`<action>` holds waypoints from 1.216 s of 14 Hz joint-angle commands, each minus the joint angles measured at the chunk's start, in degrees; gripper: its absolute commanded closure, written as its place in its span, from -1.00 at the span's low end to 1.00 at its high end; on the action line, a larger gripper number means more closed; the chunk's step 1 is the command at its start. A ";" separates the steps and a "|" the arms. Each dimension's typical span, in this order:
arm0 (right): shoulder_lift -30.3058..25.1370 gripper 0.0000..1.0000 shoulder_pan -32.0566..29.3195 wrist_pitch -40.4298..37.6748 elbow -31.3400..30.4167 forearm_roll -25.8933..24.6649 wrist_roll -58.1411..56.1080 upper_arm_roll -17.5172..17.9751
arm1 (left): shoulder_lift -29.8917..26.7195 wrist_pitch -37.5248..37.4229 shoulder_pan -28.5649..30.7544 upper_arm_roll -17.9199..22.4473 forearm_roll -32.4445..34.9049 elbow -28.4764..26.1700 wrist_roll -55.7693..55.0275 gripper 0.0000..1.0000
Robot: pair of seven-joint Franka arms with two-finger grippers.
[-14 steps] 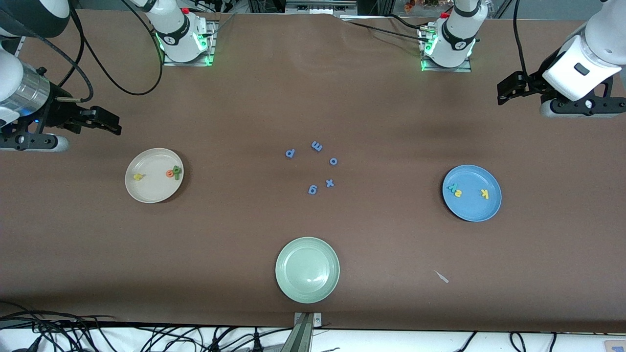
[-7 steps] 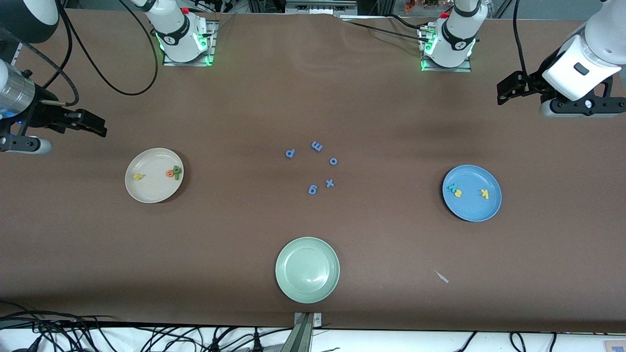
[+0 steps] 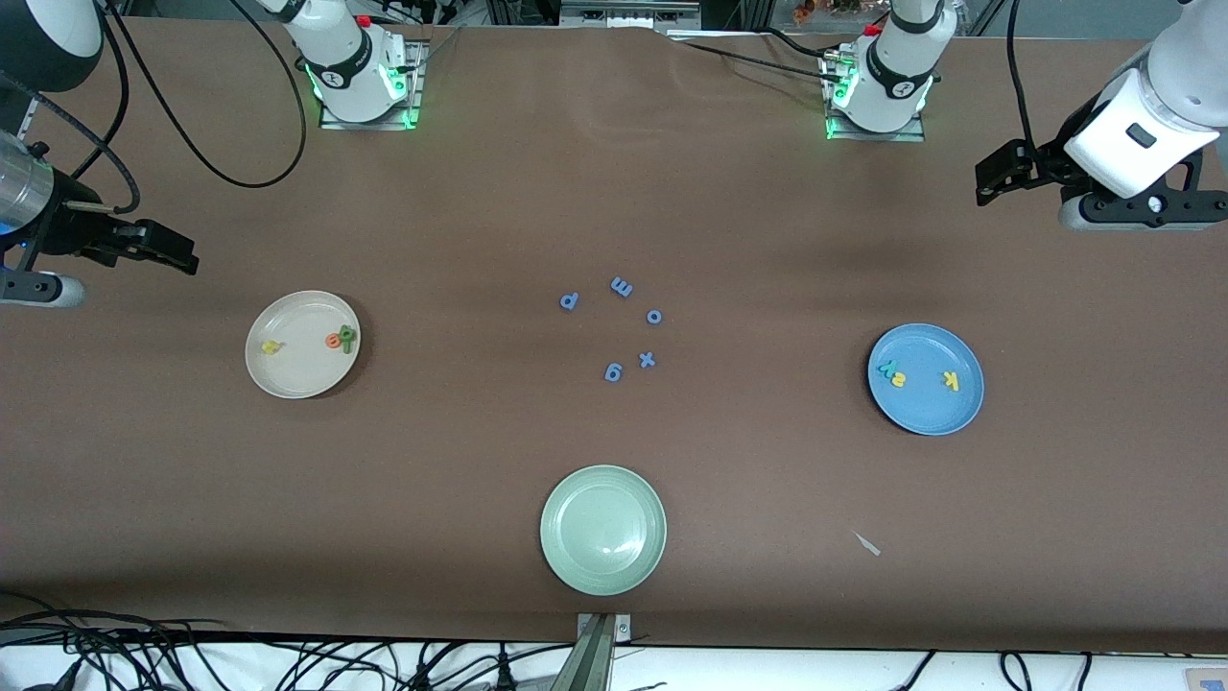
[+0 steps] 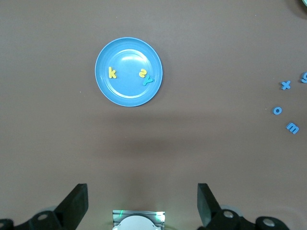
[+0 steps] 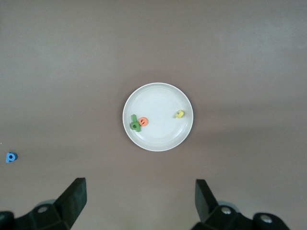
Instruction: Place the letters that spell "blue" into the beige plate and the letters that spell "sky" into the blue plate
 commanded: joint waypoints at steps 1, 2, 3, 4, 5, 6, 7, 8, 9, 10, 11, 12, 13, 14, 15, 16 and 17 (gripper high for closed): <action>-0.24 -1.00 -0.90 0.87 -1.02 -0.93 -1.00 0.82 | -0.12 -0.31 2.31 -0.14 -3.13 -0.34 -0.22 -1.00; 0.37 -1.00 -0.64 0.96 -1.02 -0.93 -0.92 0.56 | -0.04 -0.22 2.50 -0.23 -3.32 -0.35 -0.13 -1.00; 0.38 -1.00 -0.64 0.87 -1.02 -0.84 -0.91 0.47 | -0.12 -0.22 2.58 -0.23 -3.32 -0.44 -0.13 -1.00; 0.46 -1.00 -0.73 0.87 -1.02 -0.76 -1.00 0.47 | -0.47 -0.22 2.50 -0.23 -3.32 -0.70 -0.13 -1.00; 0.46 -1.00 -0.73 0.96 -0.94 -0.76 -1.00 0.47 | -1.17 -0.22 2.58 -0.32 -3.32 -1.66 -0.13 -1.00; 0.38 -1.00 -0.73 0.96 -0.94 -0.67 -1.00 0.38 | -2.22 0.04 2.50 -0.41 -3.32 -2.80 -0.13 -1.00; 0.46 -1.00 -0.81 0.96 -0.94 -0.67 -1.00 0.38 | -3.10 0.91 2.50 -0.41 -3.32 -4.03 -0.13 -1.00; 0.46 -1.00 -0.90 1.05 -0.94 -0.67 -1.00 0.38 | -3.81 1.36 2.50 -0.49 -3.32 -5.00 -0.13 -1.00; 0.38 -1.00 -0.90 0.96 -0.94 -0.67 -1.09 0.38 | -3.90 1.45 2.50 -0.58 -3.23 -5.09 -0.13 -1.00; 0.38 -1.00 -0.90 0.87 -0.85 -0.75 -1.09 0.38 | -3.90 1.36 2.50 -0.58 -3.23 -5.10 -0.13 -1.00; 0.46 -1.00 -0.99 1.05 -0.85 -0.76 -1.70 0.38 | -3.82 1.36 2.50 -0.67 -3.23 -5.01 -0.13 -1.00; 0.46 -1.00 -0.99 1.31 -0.85 -0.67 -3.27 0.38 | -3.90 1.28 2.41 -0.76 -3.23 -5.01 -0.13 -1.00; 0.55 -1.00 -1.16 1.83 -0.85 -0.49 -4.24 0.38 | -3.90 1.27 2.41 -0.76 -3.23 -5.01 -0.22 -1.00; 0.55 -1.00 -1.25 1.84 -0.85 -0.58 -4.43 0.38 | -3.90 1.19 2.41 -0.76 -3.23 -5.01 -0.22 -1.00; 0.55 -1.00 -1.25 1.93 -0.94 -0.58 -4.43 0.38 | -3.82 1.19 2.41 -0.76 -3.23 -5.01 -0.22 -1.00; 0.55 -1.00 -1.25 1.84 -0.94 -0.58 -4.43 0.38 | -3.82 1.19 2.41 -0.76 -3.23 -4.92 -0.22 -1.00; 0.55 -1.00 -1.25 1.75 -0.85 -0.58 -4.43 0.38 | -3.82 1.19 2.41 -0.76 -3.23 -5.01 -0.22 -1.00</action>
